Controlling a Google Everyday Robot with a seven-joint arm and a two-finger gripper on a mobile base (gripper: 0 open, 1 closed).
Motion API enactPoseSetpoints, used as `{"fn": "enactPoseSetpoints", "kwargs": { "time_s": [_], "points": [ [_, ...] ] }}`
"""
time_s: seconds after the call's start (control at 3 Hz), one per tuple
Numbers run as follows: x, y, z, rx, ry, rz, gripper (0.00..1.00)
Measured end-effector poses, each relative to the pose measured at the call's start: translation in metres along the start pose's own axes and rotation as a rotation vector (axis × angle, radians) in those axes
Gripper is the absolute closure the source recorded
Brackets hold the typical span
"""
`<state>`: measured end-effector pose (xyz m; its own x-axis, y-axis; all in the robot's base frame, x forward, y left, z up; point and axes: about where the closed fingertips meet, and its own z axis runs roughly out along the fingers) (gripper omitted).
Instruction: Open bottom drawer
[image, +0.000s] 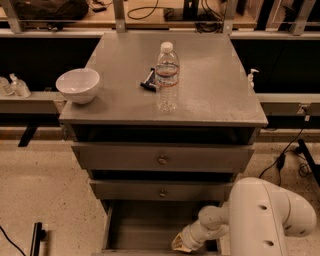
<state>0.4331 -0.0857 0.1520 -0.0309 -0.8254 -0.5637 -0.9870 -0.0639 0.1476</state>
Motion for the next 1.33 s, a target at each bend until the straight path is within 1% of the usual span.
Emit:
{"fn": "enactPoseSetpoints", "kwargs": {
  "time_s": [0.33, 0.67, 1.0, 1.33],
  "points": [
    [0.0000, -0.0001, 0.0000, 0.000, 0.000, 0.000, 1.00],
    [0.0000, -0.0001, 0.0000, 0.000, 0.000, 0.000, 0.82],
    [0.0000, -0.0001, 0.0000, 0.000, 0.000, 0.000, 0.59],
    [0.0000, -0.0001, 0.0000, 0.000, 0.000, 0.000, 0.61]
  ]
}}
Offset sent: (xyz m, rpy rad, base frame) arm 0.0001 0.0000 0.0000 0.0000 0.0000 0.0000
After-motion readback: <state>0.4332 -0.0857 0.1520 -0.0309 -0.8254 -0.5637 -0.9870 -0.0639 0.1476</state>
